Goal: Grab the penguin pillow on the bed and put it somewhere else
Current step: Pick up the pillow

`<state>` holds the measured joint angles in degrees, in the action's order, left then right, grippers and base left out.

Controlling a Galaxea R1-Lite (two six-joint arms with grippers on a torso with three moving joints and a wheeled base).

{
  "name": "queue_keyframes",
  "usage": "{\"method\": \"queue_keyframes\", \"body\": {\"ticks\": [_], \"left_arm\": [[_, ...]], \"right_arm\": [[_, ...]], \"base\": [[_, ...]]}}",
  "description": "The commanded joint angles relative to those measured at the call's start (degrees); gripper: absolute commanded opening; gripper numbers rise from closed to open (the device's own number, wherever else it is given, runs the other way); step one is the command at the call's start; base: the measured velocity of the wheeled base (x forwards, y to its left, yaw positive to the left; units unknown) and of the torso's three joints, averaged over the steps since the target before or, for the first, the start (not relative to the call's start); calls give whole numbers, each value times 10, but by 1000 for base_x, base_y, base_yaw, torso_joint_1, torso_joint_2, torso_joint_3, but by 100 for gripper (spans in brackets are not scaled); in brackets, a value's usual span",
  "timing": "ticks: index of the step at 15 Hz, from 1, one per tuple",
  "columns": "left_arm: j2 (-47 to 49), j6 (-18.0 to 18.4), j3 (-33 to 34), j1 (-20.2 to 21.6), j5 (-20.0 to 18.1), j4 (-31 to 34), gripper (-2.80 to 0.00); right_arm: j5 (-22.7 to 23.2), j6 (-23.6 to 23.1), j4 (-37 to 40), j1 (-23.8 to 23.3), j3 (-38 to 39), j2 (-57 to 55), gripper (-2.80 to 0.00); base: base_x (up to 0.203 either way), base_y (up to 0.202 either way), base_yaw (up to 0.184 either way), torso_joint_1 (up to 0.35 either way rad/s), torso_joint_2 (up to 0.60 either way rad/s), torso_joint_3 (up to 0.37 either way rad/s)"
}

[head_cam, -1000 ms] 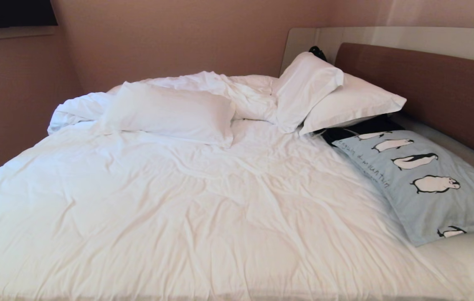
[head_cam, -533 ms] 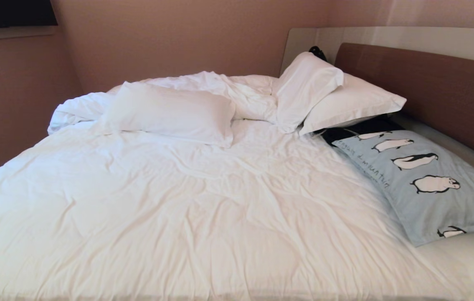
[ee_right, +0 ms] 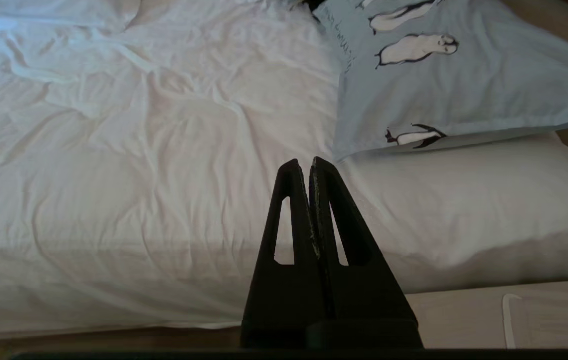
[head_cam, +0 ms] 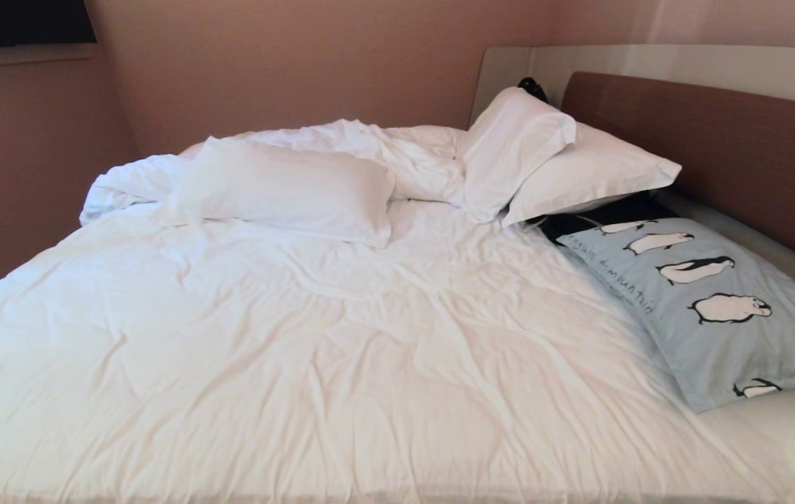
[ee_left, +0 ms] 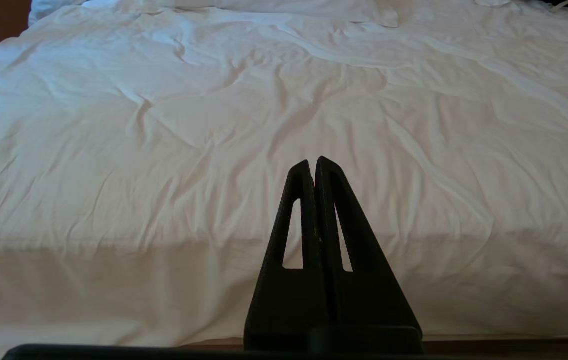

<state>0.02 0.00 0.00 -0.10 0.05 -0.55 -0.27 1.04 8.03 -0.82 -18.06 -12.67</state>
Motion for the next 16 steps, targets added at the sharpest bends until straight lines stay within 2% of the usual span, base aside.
{"method": "queue_keyframes", "body": {"ticks": [1,6,16], "left_arm": [[0,0,0,0,0,-1,-280],[0,0,0,0,0,-1,-280],[1,0,0,0,0,0,-280]], "right_arm": [[0,1,-41,0,-20,-107,-280],[4,15,-117,0,-85,-301,-280],[5,44,-129,-15,-303,-627,-280]], "base": [[0,0,0,0,0,0],[0,0,0,0,0,0],[0,0,0,0,0,0]]}}
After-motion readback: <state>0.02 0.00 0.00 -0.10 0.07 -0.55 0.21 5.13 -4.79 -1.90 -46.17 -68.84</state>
